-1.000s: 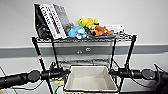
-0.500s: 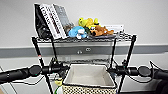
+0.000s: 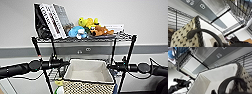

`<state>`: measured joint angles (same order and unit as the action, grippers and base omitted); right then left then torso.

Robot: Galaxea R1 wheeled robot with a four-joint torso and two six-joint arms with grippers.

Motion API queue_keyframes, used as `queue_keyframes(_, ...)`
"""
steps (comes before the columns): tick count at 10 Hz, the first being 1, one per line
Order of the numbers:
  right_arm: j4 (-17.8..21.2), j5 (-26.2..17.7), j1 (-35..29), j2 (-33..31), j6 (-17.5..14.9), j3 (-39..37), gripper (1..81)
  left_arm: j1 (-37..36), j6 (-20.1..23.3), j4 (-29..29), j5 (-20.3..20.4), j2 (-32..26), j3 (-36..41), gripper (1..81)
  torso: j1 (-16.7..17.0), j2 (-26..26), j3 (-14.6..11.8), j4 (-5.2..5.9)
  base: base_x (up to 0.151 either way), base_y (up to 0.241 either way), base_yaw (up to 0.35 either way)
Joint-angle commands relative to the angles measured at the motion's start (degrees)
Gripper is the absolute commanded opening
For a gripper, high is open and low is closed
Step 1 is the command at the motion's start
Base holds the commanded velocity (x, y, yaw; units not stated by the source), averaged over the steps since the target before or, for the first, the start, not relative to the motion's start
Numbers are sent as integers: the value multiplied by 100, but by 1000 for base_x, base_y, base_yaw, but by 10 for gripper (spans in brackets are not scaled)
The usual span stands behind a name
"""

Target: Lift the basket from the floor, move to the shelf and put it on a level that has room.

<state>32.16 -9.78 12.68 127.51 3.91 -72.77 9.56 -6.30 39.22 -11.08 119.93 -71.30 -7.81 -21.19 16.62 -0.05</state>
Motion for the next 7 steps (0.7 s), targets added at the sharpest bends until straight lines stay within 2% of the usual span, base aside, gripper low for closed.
queue_keyframes(1, 159, -51, -1121, -224, 13, 281, 10, -1012, 15, 165, 18, -117, 99, 10, 0, 0, 0, 0, 0, 0, 0)
queue_keyframes(3, 159, -103, -1183, -224, 22, 247, 10, -1012, 15, 156, 18, -83, 47, 10, 0, 0, 0, 0, 0, 0, 0)
queue_keyframes(7, 54, -103, -1139, 189, 13, -306, 10, -1012, 15, 121, -104, 207, -463, 10, 0, 0, 0, 0, 0, 0, 0)
